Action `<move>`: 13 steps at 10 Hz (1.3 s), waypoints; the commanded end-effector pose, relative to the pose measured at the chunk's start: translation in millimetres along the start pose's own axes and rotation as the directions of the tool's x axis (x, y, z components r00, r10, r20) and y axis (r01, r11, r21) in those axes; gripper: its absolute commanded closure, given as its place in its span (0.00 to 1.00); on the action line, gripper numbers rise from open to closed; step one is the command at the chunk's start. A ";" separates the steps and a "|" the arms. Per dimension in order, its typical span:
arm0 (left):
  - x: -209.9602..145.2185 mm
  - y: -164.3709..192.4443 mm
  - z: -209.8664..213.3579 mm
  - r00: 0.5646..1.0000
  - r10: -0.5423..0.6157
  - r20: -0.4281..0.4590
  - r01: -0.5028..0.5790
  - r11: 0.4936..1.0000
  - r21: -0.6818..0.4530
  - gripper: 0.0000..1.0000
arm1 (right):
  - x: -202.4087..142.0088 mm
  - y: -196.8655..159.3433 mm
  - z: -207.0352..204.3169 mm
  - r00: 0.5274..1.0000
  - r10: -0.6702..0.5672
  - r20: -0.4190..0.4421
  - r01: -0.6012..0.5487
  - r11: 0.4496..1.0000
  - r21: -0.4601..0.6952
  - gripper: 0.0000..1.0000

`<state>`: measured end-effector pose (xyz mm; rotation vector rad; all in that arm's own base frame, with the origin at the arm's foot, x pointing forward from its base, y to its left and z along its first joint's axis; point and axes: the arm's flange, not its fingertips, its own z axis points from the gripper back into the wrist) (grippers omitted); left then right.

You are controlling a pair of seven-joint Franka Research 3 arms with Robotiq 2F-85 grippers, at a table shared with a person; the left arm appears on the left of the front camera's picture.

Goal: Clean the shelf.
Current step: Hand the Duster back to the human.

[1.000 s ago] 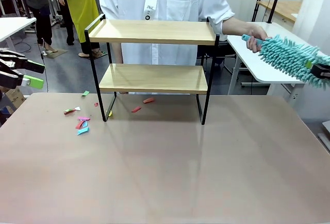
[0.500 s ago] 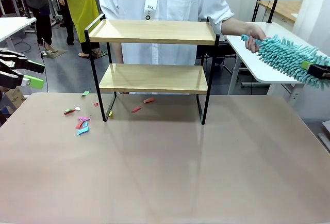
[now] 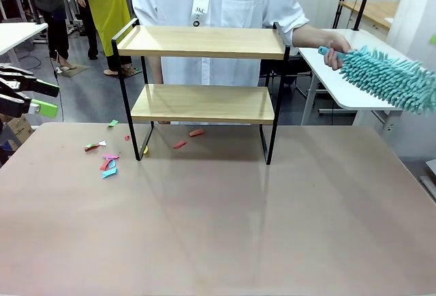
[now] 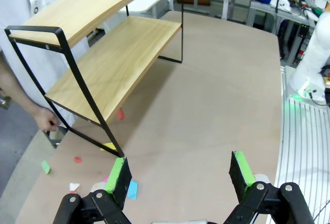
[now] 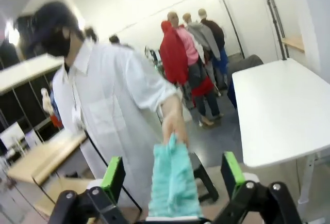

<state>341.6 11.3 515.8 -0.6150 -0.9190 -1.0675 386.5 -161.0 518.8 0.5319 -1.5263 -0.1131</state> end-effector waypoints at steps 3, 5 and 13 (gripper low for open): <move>0.2 1.8 -1.8 1.000 -0.017 0.025 0.017 1.000 -0.002 0.00 | 76.3 -55.8 14.4 0.944 -0.290 0.159 0.300 0.953 -0.040 0.00; 0.2 1.8 -1.8 1.000 -0.017 0.025 0.017 1.000 -0.002 0.00 | 84.0 -75.9 20.8 0.922 -0.343 0.179 0.356 0.933 -0.048 0.00; 0.2 1.8 -1.8 1.000 -0.017 0.025 0.017 1.000 -0.002 0.00 | 78.8 -59.1 24.6 0.948 -0.272 0.165 0.285 0.957 -0.059 0.00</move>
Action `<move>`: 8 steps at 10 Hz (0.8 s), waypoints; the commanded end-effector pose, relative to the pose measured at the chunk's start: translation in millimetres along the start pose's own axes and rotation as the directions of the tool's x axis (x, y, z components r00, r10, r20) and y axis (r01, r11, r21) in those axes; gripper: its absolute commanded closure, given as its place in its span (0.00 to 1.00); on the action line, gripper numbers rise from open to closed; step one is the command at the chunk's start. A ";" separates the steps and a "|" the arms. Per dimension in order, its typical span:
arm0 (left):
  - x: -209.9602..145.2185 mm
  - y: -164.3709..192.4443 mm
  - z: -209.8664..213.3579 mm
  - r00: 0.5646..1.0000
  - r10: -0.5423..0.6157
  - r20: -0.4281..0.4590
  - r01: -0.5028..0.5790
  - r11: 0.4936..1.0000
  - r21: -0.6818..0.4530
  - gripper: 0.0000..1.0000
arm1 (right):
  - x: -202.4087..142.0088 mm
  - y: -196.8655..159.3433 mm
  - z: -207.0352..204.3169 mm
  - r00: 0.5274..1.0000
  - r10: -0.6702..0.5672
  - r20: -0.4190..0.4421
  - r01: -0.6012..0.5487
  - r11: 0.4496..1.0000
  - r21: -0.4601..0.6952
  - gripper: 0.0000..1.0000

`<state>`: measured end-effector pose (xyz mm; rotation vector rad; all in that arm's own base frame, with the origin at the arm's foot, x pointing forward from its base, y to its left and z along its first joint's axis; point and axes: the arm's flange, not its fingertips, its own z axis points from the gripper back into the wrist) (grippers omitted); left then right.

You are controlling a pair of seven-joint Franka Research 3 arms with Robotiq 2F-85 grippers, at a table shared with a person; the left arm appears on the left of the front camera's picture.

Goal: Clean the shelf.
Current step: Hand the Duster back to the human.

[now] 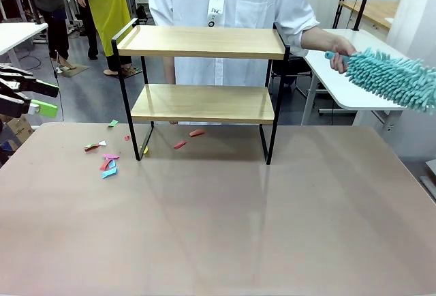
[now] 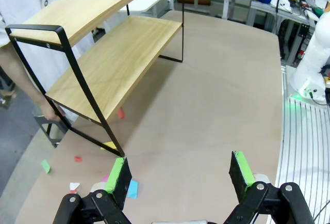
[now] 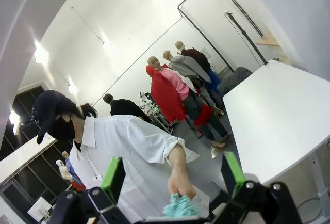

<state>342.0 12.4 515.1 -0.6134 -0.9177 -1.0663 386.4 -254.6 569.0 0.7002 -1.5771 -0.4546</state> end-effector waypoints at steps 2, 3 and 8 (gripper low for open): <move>1.2 1.0 -2.2 0.999 -0.018 0.026 0.018 1.000 -0.003 0.00 | -4.5 2.0 3.4 1.000 0.018 0.001 -0.018 1.000 -0.003 0.00; 1.2 1.0 -2.2 0.999 -0.018 0.026 0.018 1.000 -0.003 0.00 | -4.5 2.0 3.4 1.000 0.018 0.001 -0.018 1.000 -0.003 0.00; 1.2 1.0 -2.2 0.999 -0.018 0.026 0.018 1.000 -0.003 0.00 | -4.5 2.0 3.4 1.000 0.018 0.001 -0.018 1.000 -0.003 0.00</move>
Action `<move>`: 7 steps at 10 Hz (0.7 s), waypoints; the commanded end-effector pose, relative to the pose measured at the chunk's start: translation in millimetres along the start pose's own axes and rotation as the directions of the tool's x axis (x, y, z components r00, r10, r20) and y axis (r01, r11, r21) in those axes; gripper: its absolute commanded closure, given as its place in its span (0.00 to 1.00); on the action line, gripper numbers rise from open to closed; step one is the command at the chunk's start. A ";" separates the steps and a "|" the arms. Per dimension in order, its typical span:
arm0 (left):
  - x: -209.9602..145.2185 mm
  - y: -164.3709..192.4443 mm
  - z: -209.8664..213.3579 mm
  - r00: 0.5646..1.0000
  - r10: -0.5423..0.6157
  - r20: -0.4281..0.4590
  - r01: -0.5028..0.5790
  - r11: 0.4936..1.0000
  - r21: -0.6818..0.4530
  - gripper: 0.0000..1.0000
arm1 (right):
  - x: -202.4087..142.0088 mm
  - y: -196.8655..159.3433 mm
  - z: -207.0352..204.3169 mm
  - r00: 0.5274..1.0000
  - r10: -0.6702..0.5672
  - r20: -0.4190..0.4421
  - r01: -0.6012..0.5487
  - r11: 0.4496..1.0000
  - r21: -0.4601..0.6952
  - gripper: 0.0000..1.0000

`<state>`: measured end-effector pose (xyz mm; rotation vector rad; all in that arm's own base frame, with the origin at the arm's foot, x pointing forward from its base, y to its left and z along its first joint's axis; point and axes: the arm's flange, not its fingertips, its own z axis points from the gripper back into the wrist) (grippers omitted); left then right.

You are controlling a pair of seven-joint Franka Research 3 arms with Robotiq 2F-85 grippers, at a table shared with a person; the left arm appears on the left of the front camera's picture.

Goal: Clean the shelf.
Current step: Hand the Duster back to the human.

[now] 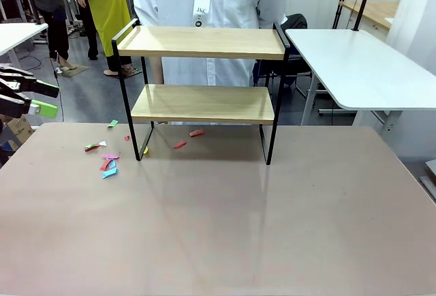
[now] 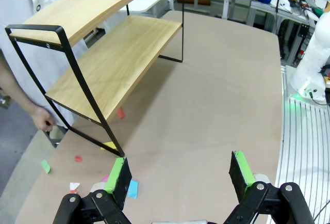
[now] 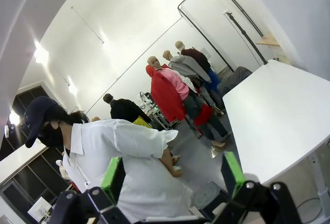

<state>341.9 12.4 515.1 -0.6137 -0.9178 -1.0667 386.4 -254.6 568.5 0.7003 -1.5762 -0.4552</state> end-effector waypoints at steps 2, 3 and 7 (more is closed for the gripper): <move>1.2 1.0 -2.2 1.000 -0.018 0.026 0.018 1.000 -0.003 0.00 | -4.1 2.3 3.3 1.000 0.018 0.002 -0.018 1.000 -0.002 0.00; 1.2 1.0 -2.2 1.000 -0.018 0.026 0.018 1.000 -0.003 0.00 | -4.1 2.3 3.3 1.000 0.018 0.002 -0.018 1.000 -0.002 0.00; 1.2 1.0 -2.2 1.000 -0.018 0.026 0.018 1.000 -0.003 0.00 | -4.1 2.3 3.3 1.000 0.018 0.002 -0.018 1.000 -0.002 0.00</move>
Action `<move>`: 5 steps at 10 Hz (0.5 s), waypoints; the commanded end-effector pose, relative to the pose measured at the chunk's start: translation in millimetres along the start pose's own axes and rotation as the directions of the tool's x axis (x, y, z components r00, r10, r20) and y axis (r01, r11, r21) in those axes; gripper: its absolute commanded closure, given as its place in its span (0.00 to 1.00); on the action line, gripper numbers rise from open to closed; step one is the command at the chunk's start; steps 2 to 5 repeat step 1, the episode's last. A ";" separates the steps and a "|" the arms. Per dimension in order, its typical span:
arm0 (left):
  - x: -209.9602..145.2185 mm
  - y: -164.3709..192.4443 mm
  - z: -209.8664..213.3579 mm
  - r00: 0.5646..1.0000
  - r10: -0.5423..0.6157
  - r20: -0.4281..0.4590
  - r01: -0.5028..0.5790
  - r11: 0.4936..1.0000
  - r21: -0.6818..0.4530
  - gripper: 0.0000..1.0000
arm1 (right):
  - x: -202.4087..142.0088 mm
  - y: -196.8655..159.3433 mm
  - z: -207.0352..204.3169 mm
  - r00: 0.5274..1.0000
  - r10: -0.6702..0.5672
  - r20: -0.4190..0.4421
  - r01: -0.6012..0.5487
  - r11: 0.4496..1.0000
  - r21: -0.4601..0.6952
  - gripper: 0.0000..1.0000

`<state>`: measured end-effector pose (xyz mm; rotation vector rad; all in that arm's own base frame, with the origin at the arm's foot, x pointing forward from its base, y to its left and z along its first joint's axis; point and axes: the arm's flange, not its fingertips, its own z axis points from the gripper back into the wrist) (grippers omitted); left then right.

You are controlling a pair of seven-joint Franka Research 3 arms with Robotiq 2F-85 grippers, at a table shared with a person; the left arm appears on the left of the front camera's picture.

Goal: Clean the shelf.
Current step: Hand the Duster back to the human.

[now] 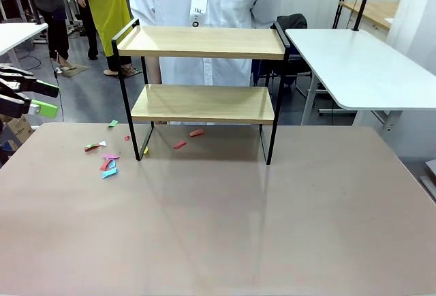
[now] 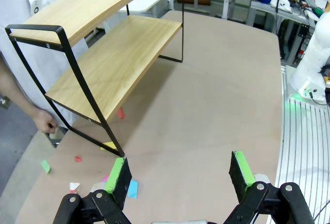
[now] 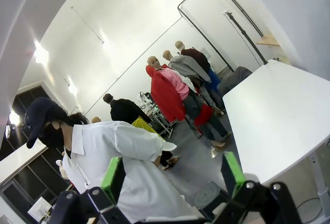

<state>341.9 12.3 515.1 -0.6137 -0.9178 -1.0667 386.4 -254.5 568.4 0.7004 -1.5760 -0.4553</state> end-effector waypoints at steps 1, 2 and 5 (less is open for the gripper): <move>1.2 1.1 -2.2 1.000 -0.018 0.026 0.018 1.000 -0.003 0.00 | -4.0 2.3 3.3 1.000 0.018 0.002 -0.018 1.000 -0.002 0.00; 1.2 1.1 -2.2 1.000 -0.018 0.026 0.018 1.000 -0.003 0.00 | -4.0 2.3 3.3 1.000 0.018 0.002 -0.018 1.000 -0.002 0.00; 1.2 1.1 -2.2 1.000 -0.018 0.026 0.018 1.000 -0.003 0.00 | -4.0 2.3 3.3 1.000 0.018 0.002 -0.018 1.000 -0.002 0.00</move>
